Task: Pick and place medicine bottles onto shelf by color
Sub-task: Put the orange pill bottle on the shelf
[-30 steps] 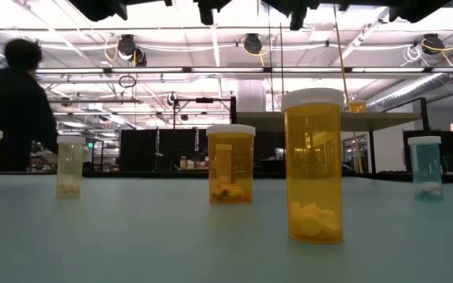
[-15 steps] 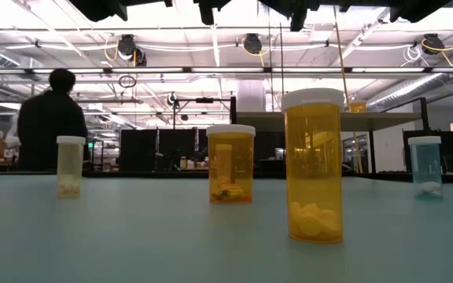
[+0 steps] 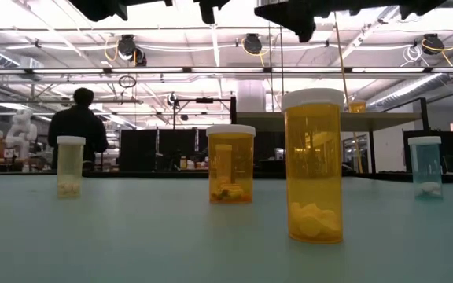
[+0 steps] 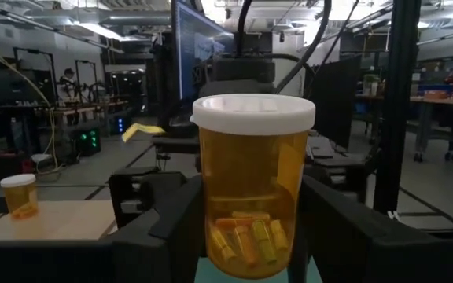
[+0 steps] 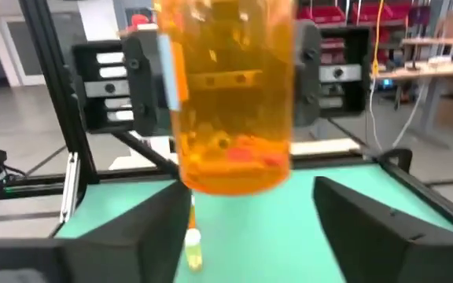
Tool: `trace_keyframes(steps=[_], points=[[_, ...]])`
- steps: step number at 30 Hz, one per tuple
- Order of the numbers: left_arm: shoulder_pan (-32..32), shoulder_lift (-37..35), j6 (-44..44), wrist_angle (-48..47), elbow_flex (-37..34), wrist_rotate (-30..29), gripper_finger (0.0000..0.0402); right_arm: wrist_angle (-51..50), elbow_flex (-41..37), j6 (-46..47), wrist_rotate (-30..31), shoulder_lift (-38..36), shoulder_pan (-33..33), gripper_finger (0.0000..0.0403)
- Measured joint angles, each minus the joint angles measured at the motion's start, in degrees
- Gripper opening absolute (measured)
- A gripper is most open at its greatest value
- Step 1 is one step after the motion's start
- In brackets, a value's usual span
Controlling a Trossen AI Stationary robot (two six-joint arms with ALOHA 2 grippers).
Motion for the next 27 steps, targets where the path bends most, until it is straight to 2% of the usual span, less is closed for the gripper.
trace_keyframes(steps=[4,7,13,21,24,27], points=[[0.0,0.0,0.3,-0.1,0.0,0.0,0.0191,-9.4,0.0,1.2,0.0,-3.6,0.0,0.034],[0.0,0.0,2.6,-2.3,0.0,0.0,0.0191,-18.1,0.0,3.3,0.9,-6.8,0.0,0.036],[1.0,0.0,6.7,-11.1,0.0,-0.7,0.0191,-33.3,0.0,7.5,12.0,-12.1,1.1,0.0359],[3.6,0.0,9.0,-20.6,0.0,-0.9,0.0191,-41.7,3.6,9.8,13.5,-12.4,3.1,0.0352],[4.4,0.0,8.7,-22.9,0.0,-0.9,0.0191,-43.2,7.0,7.4,13.7,-10.5,4.6,0.0352],[4.8,0.0,8.6,-24.5,0.0,-1.0,0.0191,-49.5,12.8,5.6,16.8,-7.4,5.7,0.0352]])
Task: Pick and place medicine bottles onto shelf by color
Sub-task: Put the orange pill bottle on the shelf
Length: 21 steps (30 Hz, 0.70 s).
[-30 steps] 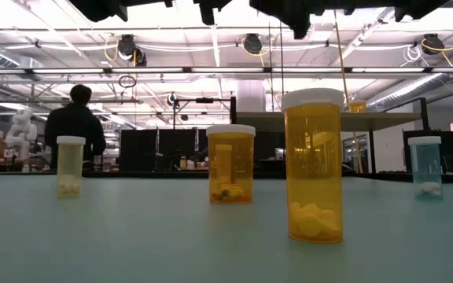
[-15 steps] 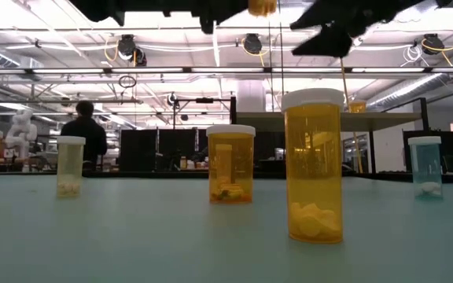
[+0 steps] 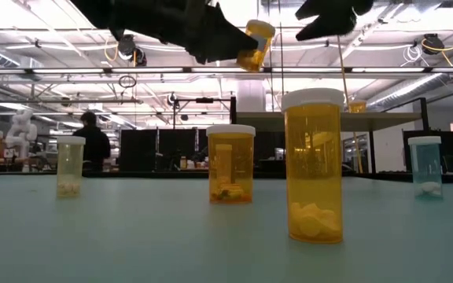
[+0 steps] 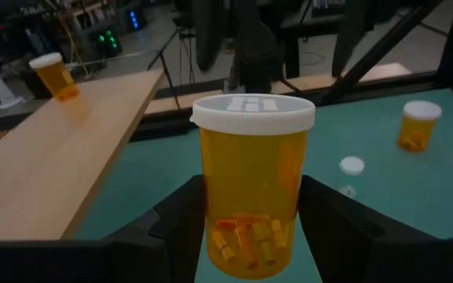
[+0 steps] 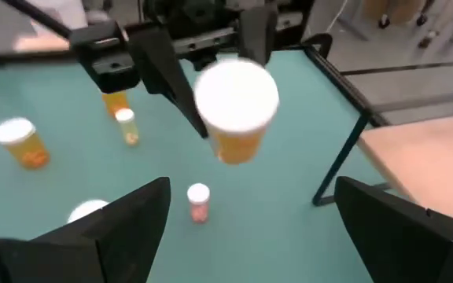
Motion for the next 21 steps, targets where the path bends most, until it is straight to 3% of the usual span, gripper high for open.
trace_keyframes(steps=[11,16,21], points=[[0.0,0.0,0.2,-4.3,0.0,-1.1,0.0191,-25.1,31.6,-13.1,2.5,19.1,-0.6,0.0352],[0.0,0.0,0.9,-7.8,0.0,-3.4,0.0191,-31.8,39.0,-13.7,-3.4,27.4,-3.7,0.0352],[-0.6,0.0,0.8,-9.4,0.0,-3.8,0.0191,-36.0,40.6,-14.7,-5.1,33.0,-6.0,0.0352]])
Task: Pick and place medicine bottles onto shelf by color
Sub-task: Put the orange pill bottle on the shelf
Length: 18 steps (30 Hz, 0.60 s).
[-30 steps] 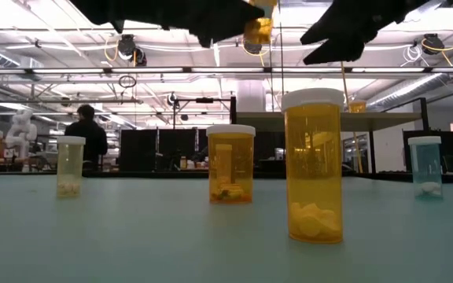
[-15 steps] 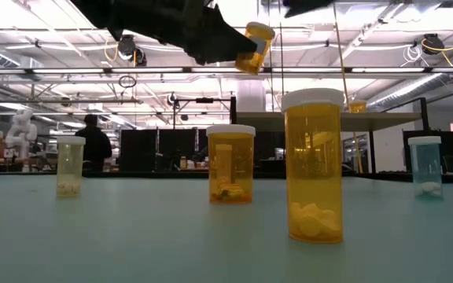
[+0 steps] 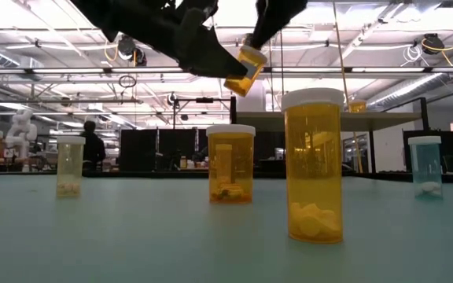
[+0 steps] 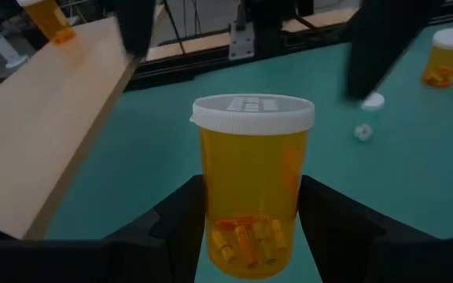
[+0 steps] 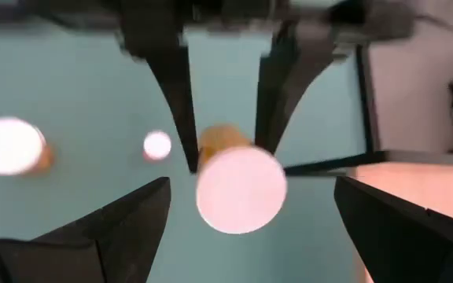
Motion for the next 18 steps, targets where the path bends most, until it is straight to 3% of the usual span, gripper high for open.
trace_keyframes(steps=[11,18], points=[[-2.8,0.0,3.5,-0.6,0.0,-0.1,0.0191,0.9,0.0,-0.7,-1.7,3.1,0.2,0.0348],[-3.1,-0.1,4.1,-0.5,0.0,-0.1,0.0191,2.3,0.0,-0.7,-1.8,1.9,1.3,0.03]])
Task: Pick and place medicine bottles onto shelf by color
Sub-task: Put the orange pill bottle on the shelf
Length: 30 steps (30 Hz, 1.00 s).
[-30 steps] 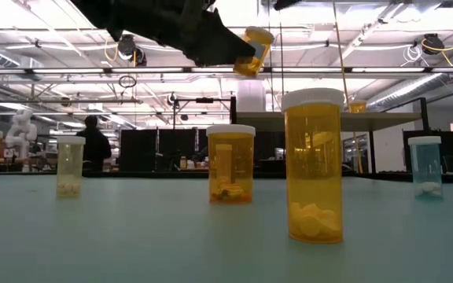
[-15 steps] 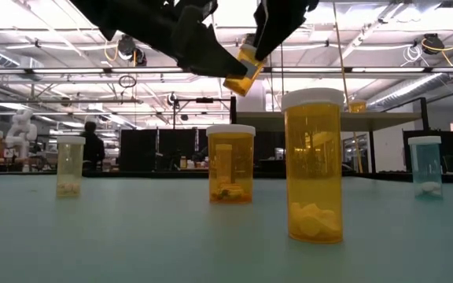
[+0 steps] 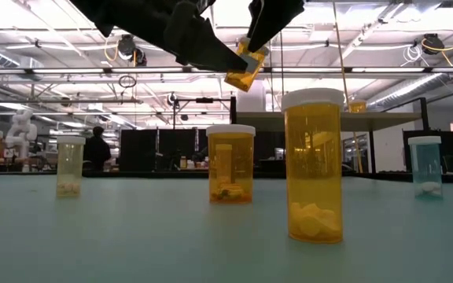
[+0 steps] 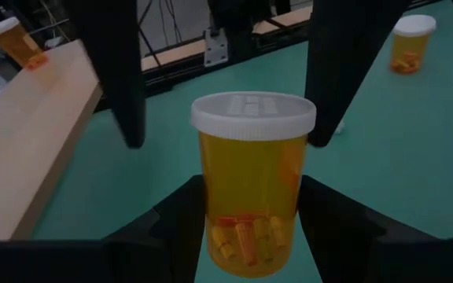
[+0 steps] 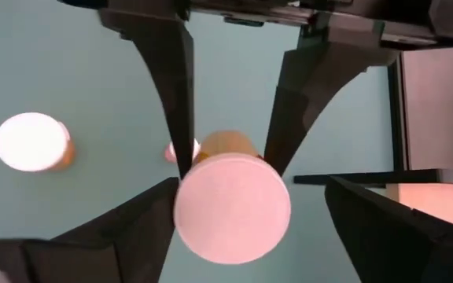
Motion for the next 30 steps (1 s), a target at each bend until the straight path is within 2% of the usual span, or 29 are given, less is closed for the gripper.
trace_keyframes(steps=[4,9,12,24,27,30], points=[[-0.1,0.0,0.1,0.0,0.0,0.0,0.0191,-0.3,0.0,0.4,-0.2,-0.2,0.2,0.0269],[-0.6,0.0,1.4,0.6,0.0,0.1,0.0191,0.0,0.0,0.5,-4.0,-0.3,0.2,0.0236],[-1.0,0.1,2.2,1.3,0.0,0.0,0.0191,0.0,0.0,0.5,-4.2,-0.3,0.2,0.0222],[-1.3,0.1,2.7,2.5,-0.1,-0.1,0.0191,-0.4,0.0,0.3,-4.4,-0.6,0.2,0.0211],[-1.7,0.1,2.0,2.9,-0.1,-1.7,0.0206,-1.2,0.0,-0.1,-4.2,-1.2,0.2,0.0211],[-2.8,0.1,1.2,3.2,-0.1,-5.2,0.0245,-1.7,0.0,0.0,-4.3,-2.0,0.1,0.0211]])
